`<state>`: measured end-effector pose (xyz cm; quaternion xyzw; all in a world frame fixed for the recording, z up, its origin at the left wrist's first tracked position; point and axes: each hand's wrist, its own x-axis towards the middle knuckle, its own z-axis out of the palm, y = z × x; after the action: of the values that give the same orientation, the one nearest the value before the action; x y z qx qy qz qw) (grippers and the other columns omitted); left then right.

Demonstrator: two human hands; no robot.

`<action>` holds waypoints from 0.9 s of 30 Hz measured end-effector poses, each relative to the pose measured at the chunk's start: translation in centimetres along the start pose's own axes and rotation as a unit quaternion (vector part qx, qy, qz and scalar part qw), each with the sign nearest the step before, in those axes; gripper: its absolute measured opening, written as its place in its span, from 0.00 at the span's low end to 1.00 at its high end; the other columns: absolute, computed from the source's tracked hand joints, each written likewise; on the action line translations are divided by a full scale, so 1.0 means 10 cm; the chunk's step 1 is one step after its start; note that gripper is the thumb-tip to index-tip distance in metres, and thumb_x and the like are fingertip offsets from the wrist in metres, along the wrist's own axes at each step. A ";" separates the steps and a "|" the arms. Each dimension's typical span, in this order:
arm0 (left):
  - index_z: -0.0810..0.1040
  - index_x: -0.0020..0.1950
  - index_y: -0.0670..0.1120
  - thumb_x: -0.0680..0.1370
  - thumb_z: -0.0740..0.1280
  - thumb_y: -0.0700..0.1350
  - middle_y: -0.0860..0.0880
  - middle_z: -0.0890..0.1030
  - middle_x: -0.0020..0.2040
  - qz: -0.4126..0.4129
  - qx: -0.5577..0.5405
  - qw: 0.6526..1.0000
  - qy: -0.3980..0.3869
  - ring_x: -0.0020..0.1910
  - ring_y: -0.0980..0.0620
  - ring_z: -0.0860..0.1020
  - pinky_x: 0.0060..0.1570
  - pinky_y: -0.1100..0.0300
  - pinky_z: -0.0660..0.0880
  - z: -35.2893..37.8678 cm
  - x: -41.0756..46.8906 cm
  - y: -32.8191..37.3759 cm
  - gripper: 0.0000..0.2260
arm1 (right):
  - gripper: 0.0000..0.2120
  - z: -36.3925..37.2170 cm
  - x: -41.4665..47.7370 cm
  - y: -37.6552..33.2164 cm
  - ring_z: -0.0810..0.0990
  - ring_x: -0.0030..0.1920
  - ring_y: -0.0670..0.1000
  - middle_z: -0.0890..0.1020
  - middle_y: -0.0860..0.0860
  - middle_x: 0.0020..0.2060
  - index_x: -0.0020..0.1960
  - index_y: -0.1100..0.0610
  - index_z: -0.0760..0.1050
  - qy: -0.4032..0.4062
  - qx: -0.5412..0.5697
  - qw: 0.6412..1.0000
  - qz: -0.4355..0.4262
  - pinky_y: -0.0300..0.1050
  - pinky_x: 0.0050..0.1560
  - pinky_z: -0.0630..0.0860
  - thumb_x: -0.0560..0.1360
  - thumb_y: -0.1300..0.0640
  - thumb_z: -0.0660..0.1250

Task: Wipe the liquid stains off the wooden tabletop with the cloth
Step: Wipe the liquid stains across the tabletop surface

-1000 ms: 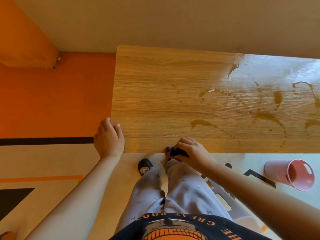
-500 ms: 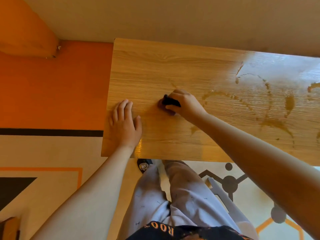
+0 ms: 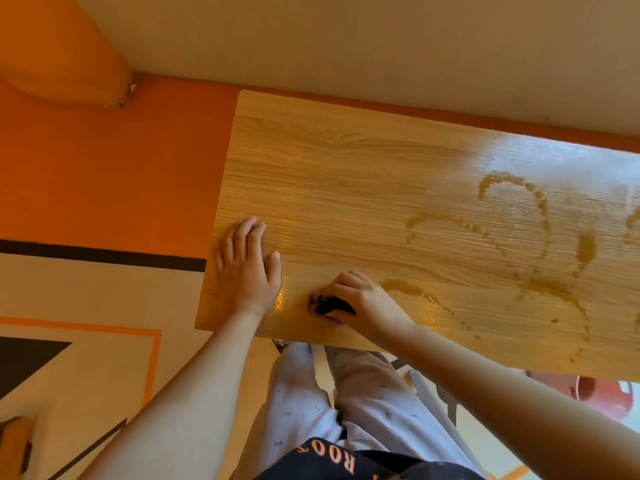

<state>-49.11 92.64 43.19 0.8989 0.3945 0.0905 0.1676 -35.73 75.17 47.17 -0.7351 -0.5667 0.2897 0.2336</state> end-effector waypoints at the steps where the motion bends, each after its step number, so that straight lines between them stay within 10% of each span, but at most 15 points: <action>1: 0.71 0.68 0.44 0.76 0.62 0.50 0.46 0.70 0.71 -0.001 0.002 1.000 -0.001 0.70 0.43 0.66 0.65 0.46 0.62 0.00 0.00 0.00 0.22 | 0.13 -0.02 0.02 0.04 0.76 0.47 0.54 0.79 0.53 0.45 0.53 0.58 0.79 -0.017 -0.001 1.000 -0.014 0.46 0.46 0.76 0.70 0.57 0.71; 7: 0.70 0.69 0.45 0.76 0.60 0.51 0.46 0.69 0.72 -0.012 0.015 1.000 -0.007 0.70 0.43 0.66 0.66 0.47 0.61 0.00 0.01 0.03 0.22 | 0.12 -0.54 0.75 0.48 0.77 0.49 0.57 0.79 0.56 0.47 0.54 0.61 0.79 0.022 -0.038 0.999 -0.032 0.51 0.48 0.77 0.71 0.59 0.71; 15: 0.71 0.68 0.44 0.76 0.60 0.51 0.46 0.70 0.71 -0.019 0.015 1.000 -0.010 0.69 0.42 0.67 0.65 0.47 0.61 0.01 0.02 0.03 0.22 | 0.11 -1.29 1.66 1.01 0.75 0.51 0.55 0.77 0.55 0.51 0.54 0.60 0.77 0.198 -0.063 0.966 0.154 0.47 0.51 0.73 0.74 0.56 0.67; 27: 0.71 0.69 0.45 0.77 0.58 0.52 0.47 0.69 0.72 -0.027 0.029 0.999 -0.034 0.70 0.43 0.67 0.65 0.47 0.62 -0.03 0.04 0.04 0.23 | 0.13 -0.69 1.23 0.58 0.76 0.49 0.55 0.79 0.54 0.46 0.55 0.60 0.79 -0.043 -0.039 0.994 -0.096 0.50 0.46 0.77 0.72 0.57 0.71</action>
<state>-48.68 92.74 43.61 0.8950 0.4151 0.0439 0.1575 -24.58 85.50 46.24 -0.6726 -0.6551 0.2747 0.2074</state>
